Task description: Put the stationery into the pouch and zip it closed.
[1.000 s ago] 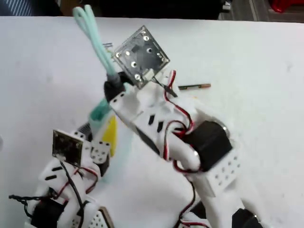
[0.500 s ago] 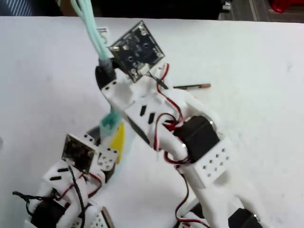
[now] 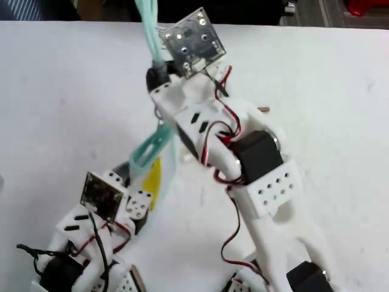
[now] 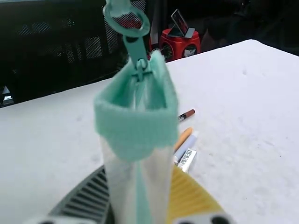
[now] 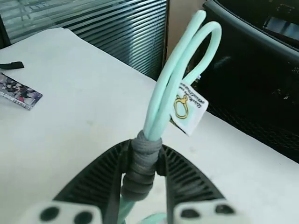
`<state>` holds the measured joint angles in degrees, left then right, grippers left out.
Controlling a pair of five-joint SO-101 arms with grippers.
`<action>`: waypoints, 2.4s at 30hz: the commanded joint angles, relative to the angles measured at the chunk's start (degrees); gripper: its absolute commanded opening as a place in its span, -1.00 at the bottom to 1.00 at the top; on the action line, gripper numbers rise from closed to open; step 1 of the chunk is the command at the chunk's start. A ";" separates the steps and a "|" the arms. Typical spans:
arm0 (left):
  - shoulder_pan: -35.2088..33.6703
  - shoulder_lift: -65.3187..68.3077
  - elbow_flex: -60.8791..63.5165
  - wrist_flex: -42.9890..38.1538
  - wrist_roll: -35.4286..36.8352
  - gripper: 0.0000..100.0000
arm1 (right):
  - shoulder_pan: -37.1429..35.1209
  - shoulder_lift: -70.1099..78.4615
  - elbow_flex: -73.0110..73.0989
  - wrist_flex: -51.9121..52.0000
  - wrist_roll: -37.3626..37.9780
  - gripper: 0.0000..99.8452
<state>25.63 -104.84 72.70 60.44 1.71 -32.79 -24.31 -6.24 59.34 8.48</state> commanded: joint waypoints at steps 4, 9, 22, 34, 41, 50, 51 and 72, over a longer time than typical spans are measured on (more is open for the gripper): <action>1.71 -0.13 2.64 2.29 -0.26 -0.95 | 4.79 3.38 -0.70 -4.18 0.09 -0.97; 1.71 -0.13 2.64 2.29 -0.26 -0.95 | 7.25 4.97 -0.88 -6.99 0.09 -0.97; 1.19 -0.13 1.67 2.11 0.00 -0.95 | 8.48 4.62 -1.41 -5.49 -0.44 -0.84; -14.99 -0.13 2.02 -4.66 5.71 -0.95 | 16.57 -6.55 -1.41 6.46 0.97 -0.58; -15.60 0.04 2.90 -16.35 5.80 -0.95 | 26.51 -3.03 3.60 11.47 13.36 -0.58; -6.02 0.13 6.95 -30.51 -2.55 -0.96 | 28.79 3.47 14.33 8.75 24.35 -0.58; -5.93 0.13 7.03 -30.51 -2.55 -0.96 | 29.05 4.44 14.86 7.78 26.29 -0.58; -12.53 0.04 21.19 -37.27 -2.81 -0.96 | 27.74 62.55 -31.74 19.91 45.54 -0.58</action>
<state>13.23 -105.01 93.36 24.75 -0.48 -4.13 32.75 -27.43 74.11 46.99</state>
